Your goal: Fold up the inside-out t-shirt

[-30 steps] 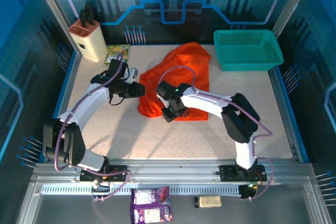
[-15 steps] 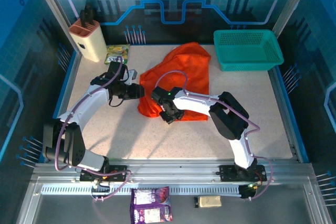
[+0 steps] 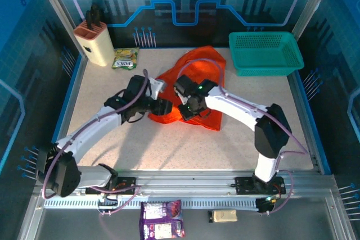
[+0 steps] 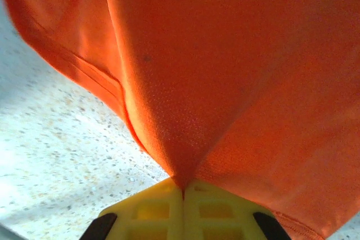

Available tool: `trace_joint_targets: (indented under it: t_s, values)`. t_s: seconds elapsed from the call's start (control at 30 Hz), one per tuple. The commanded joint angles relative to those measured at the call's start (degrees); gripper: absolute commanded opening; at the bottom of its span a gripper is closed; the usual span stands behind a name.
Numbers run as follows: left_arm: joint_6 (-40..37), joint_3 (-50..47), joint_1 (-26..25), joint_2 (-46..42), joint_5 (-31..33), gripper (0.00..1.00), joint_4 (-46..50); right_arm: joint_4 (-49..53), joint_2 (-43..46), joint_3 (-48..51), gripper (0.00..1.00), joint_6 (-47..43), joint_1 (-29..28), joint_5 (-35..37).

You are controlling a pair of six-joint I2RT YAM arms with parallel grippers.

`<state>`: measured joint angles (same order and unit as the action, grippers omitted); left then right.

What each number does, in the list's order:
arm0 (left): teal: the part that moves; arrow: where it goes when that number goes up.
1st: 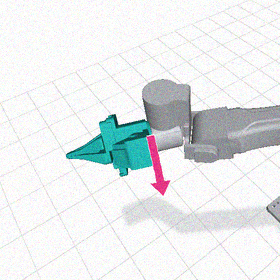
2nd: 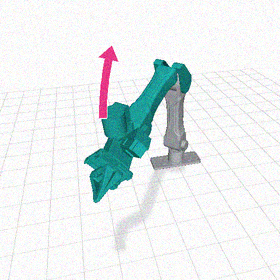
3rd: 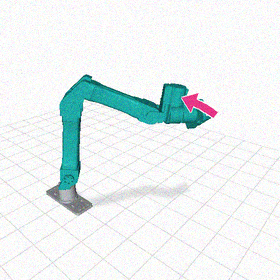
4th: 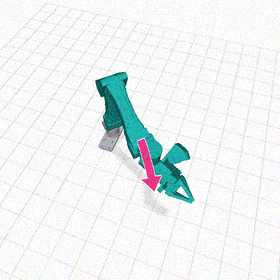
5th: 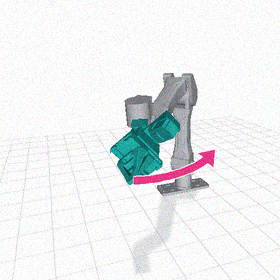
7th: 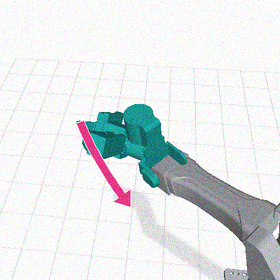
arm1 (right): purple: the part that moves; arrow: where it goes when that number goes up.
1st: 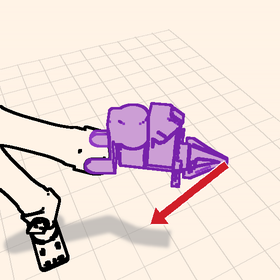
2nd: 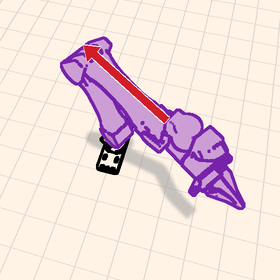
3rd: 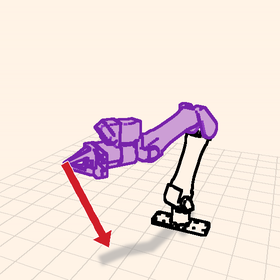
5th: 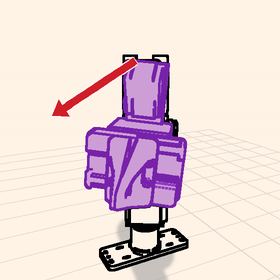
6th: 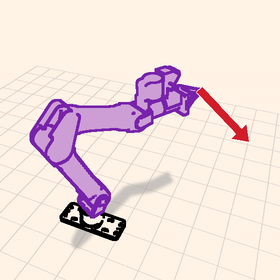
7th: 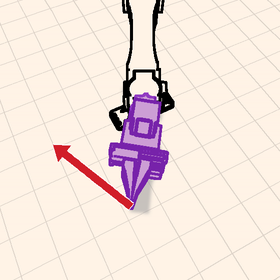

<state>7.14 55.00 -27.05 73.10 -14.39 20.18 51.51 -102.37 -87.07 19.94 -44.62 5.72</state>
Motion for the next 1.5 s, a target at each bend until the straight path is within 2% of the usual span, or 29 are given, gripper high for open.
trace_joint_targets:
  t_s: [0.0, 0.17, 0.43, 0.47, 0.5, 0.7, 0.77, 0.83, 1.07, 1.33, 1.4, 1.47]
  values:
    - [-7.7, -3.5, -3.6, -3.5, 3.9, 0.54, -10.1, 2.3, 2.6, -1.5, 0.00, 1.0, 3.4, -8.5]
    - [-12.7, -10.4, -7.9, -5.8, 10.6, 0.71, -22.3, -0.1, 5.0, -1.5, 0.00, 3.7, 7.5, -18.8]
    - [-14.9, -16.5, -11.2, -0.4, 19.3, 0.84, -33.3, -7.8, 7.5, 1.7, 0.00, 10.9, 10.4, -29.3]
    - [-14.9, -17.1, -11.6, 0.4, 20.1, 0.87, -34.6, -8.9, 7.8, 2.3, 0.00, 11.9, 10.6, -30.2]
    - [-14.8, -17.4, -11.9, 0.9, 20.4, 0.97, -35.6, -9.6, 8.0, 2.7, 0.00, 12.5, 10.7, -30.8]
    - [-15.4, -16.6, -12.9, 5.0, 27.5, 0.98, -37.6, -8.5, 8.7, 2.9, 0.00, 12.3, 10.6, -30.1]
    - [-16.0, -15.8, -12.9, 6.3, 30.5, 0.95, -37.5, -7.7, 9.0, 2.9, 0.00, 11.9, 10.7, -29.8]
    - [-17.3, -14.8, -13.0, 7.1, 30.6, 0.87, -36.8, -6.9, 9.3, 3.0, 0.00, 11.5, 10.7, -29.2]
    - [-21.1, -12.0, -13.0, 6.3, 23.8, 0.43, -32.3, -2.9, 10.3, 2.1, 0.00, 9.0, 11.2, -23.3]
    - [-22.2, -3.9, -12.9, 7.3, 15.2, 0.01, -21.5, -0.4, 10.3, 1.1, 0.00, 5.9, 12.5, -15.0]
    - [-21.2, 0.0, -12.9, 8.4, 13.3, 0.00, -18.1, 0.2, 11.1, 1.3, 0.07, 5.5, 12.6, -11.7]
    - [-19.7, 5.1, -12.8, 10.1, 11.5, 0.00, -13.9, -0.6, 13.3, 3.1, 0.19, 5.1, 12.6, -9.1]
